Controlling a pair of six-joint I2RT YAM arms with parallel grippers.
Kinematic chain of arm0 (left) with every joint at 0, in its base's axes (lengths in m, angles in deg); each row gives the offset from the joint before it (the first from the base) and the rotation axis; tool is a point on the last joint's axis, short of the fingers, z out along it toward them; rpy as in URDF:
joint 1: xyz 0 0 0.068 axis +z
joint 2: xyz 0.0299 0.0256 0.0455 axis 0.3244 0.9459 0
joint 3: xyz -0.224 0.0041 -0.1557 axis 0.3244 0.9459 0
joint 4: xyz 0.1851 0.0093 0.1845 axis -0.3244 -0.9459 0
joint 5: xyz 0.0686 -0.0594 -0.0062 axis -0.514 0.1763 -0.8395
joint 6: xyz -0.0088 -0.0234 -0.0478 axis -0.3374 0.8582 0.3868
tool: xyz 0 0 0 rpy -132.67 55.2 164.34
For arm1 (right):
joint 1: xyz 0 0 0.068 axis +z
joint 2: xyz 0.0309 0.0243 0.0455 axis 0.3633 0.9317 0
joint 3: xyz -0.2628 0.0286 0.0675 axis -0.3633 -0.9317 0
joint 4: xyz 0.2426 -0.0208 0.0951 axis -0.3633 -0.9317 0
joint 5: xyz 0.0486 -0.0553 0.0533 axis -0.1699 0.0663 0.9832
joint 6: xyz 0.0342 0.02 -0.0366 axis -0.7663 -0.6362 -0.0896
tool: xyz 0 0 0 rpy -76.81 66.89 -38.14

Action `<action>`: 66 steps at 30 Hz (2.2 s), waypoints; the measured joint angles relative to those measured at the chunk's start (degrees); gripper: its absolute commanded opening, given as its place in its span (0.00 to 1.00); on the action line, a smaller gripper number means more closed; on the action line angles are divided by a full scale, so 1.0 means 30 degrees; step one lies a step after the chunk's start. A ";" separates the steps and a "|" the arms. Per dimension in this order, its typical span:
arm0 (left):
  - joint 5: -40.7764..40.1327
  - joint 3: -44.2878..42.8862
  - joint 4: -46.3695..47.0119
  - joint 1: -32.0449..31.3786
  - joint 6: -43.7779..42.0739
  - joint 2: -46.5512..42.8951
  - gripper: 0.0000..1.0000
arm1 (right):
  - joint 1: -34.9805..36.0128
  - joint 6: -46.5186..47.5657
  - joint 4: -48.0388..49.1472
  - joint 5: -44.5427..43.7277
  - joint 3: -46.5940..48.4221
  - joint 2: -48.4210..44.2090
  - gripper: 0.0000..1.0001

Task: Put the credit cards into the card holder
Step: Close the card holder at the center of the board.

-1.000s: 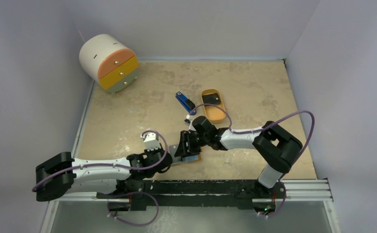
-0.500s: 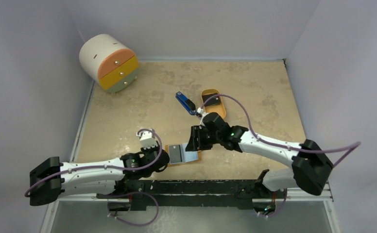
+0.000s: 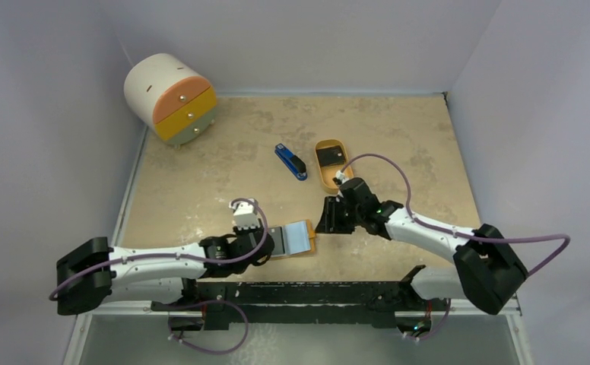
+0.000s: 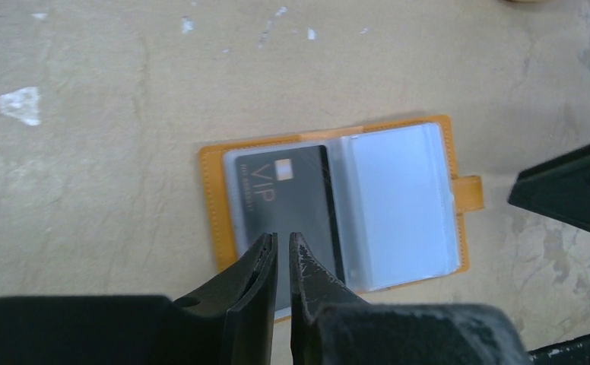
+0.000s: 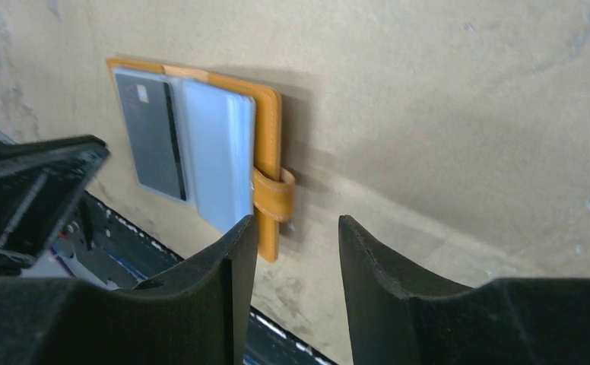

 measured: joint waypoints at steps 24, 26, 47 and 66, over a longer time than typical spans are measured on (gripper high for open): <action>0.3439 -0.1545 0.6193 0.1472 -0.2193 0.6688 0.07 | 0.0000 0.1122 0.5158 0.1909 0.0539 0.3956 0.35; 0.3475 -0.1537 0.6462 0.1566 -0.2135 0.6812 0.06 | 0.0000 0.1209 0.5523 0.2229 0.0262 0.3701 0.34; 0.4109 -0.1421 0.9143 0.1647 -0.2288 0.8123 0.06 | 0.0219 0.0882 0.5741 0.3410 -0.2397 0.0146 0.42; 0.4102 -0.1413 0.9238 0.1676 -0.2266 0.8182 0.05 | 0.0219 0.1581 0.6003 0.4561 -0.2208 0.2200 0.46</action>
